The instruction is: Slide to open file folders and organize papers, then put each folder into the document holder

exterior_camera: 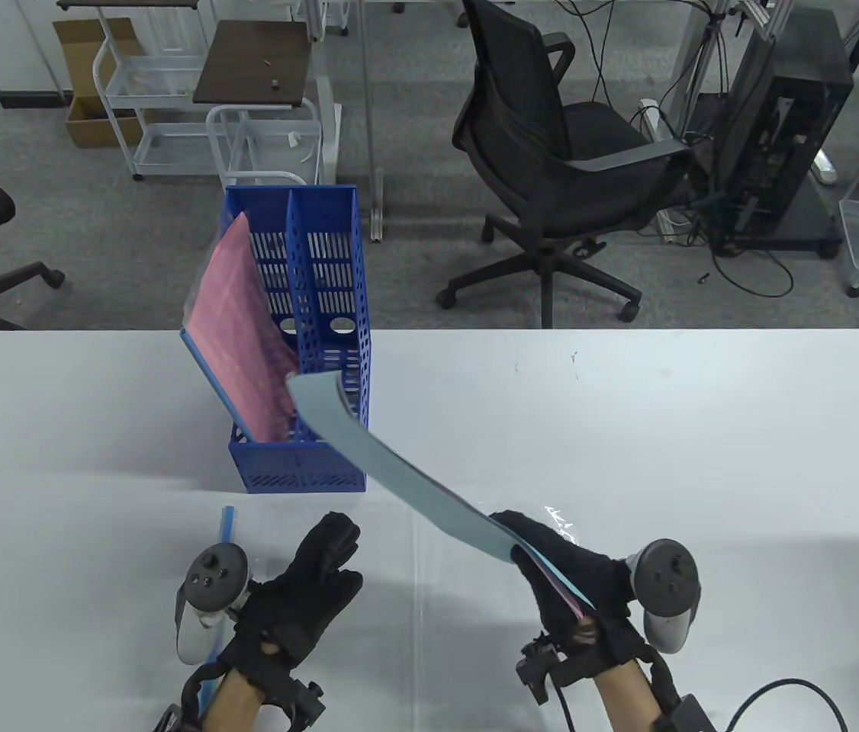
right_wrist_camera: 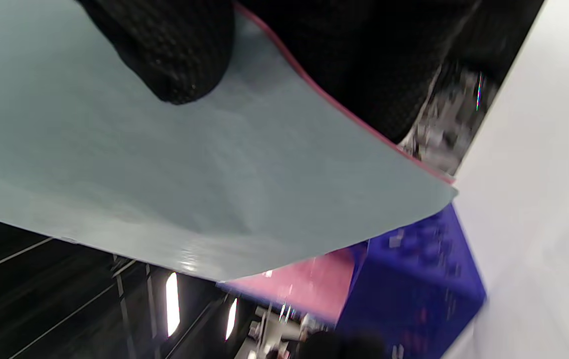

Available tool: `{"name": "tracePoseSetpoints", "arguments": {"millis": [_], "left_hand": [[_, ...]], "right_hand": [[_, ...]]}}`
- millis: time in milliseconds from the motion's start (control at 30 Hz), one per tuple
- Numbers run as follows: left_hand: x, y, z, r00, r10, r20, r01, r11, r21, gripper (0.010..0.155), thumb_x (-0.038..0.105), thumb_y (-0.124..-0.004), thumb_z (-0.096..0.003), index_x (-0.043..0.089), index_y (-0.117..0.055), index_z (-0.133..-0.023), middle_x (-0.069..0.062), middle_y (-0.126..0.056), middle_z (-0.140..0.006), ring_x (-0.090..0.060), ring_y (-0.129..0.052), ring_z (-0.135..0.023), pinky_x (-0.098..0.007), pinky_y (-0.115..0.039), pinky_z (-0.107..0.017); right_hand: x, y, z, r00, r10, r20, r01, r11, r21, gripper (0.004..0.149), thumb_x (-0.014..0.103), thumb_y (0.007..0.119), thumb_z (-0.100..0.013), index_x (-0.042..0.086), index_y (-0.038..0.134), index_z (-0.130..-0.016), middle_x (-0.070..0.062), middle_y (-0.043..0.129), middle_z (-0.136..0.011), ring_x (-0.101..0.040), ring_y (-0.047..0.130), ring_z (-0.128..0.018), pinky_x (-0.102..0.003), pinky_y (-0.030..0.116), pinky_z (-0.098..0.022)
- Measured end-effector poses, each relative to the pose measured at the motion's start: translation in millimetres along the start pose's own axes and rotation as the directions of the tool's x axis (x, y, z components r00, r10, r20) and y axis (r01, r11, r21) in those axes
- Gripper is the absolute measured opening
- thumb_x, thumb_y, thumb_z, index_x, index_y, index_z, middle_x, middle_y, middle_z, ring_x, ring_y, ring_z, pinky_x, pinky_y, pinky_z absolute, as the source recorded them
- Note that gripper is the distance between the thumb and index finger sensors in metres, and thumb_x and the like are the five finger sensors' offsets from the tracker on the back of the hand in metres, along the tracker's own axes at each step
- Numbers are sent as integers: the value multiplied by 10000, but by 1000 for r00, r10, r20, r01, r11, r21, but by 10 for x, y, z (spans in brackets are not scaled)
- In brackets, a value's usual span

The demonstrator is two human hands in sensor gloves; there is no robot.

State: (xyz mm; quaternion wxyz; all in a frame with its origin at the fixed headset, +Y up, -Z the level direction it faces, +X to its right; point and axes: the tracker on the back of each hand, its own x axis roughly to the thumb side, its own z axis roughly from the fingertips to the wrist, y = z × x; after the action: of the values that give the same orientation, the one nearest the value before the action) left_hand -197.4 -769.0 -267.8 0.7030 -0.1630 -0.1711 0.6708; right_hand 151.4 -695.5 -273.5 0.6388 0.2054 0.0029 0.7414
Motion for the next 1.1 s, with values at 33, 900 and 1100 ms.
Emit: {"name": "tracePoseSetpoints", "arguments": {"millis": [33, 900, 1100], "left_hand": [[-15, 4, -10, 998, 52, 29, -52, 998, -25, 904, 567, -820, -452, 320, -296, -1145, 16, -435, -1225, -301, -538, -1166, -587, -531, -811], [375, 37, 112, 942, -322, 94, 313, 945, 99, 418, 379, -868, -450, 282, -924, -853, -5, -1054, -686, -193, -1121, -476, -435, -891, -487], [368, -69, 109, 949, -314, -13, 314, 944, 101, 436, 372, -887, -435, 246, -919, -851, -1, -1074, -661, -173, -1151, -443, -407, -928, -452]], "right_hand": [[-22, 48, -6, 1000, -23, -14, 23, 999, 27, 439, 347, 778, -394, 409, 827, -826, 38, 961, -843, -195, 1032, -717, -431, 875, -585], [111, -342, 56, 963, 253, -91, -261, 962, -78, 682, 480, 918, -305, 202, 754, -905, -26, 1012, -754, -220, 1081, -537, -476, 864, -536], [130, -364, 148, 911, 375, -175, -396, 912, -108, 427, 415, 917, -319, 189, 945, -681, 30, 1116, -474, -140, 1130, -278, -391, 943, -401]]}}
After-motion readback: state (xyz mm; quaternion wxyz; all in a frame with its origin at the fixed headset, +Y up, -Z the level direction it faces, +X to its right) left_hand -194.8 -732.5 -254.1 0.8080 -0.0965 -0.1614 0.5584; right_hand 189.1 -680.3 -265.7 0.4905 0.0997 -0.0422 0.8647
